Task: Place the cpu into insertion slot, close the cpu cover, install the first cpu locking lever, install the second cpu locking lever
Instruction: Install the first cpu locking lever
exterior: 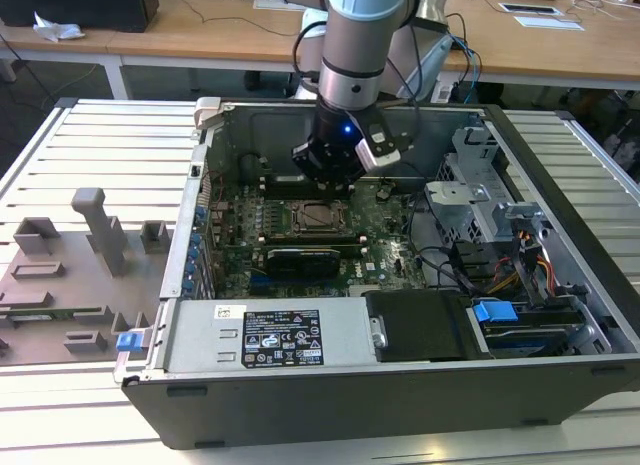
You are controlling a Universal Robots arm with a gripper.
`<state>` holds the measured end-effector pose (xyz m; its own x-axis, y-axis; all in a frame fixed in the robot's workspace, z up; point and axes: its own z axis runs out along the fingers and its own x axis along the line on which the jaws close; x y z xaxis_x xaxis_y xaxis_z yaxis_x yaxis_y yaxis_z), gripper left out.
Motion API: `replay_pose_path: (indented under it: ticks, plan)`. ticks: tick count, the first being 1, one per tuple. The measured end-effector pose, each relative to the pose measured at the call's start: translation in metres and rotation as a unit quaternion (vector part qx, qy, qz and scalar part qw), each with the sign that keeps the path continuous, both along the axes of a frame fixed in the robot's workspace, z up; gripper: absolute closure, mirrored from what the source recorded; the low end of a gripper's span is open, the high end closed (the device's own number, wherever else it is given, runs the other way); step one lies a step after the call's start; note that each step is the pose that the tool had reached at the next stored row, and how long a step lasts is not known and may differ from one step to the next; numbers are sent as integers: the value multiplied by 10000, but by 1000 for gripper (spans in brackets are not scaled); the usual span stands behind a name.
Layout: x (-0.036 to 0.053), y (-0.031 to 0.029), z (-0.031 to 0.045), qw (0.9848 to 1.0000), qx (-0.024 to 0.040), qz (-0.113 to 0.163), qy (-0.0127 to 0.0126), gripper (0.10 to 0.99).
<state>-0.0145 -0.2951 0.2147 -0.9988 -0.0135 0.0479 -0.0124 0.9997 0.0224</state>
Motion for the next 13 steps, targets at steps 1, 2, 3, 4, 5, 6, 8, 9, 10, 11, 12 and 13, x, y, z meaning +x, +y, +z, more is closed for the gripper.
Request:
replay_pose_path:
  ticks: [1,2,3,4,5,6,8,9,10,11,12,13]
  plan:
    - [0,-52,0,10000,0,1,0,980]
    - [-1,-114,0,10000,0,1,0,980]
    - [-1,-169,0,10000,0,0,0,980]
    - [-1,-215,0,10000,-1,1,0,980]
    - [-1,-249,0,10000,-3,1,0,980]
    - [-1,-271,0,10000,-6,1,0,980]
    - [-1,-298,-1,10000,-32,0,0,980]
    - [-1,-301,1,10000,-81,-1,0,980]
    - [-1,-302,12,9999,-170,0,0,980]
    - [-1,-302,28,9998,-214,1,0,980]
    - [-1,-303,55,9997,-232,1,0,980]
    - [0,-302,117,9997,-233,2,0,980]
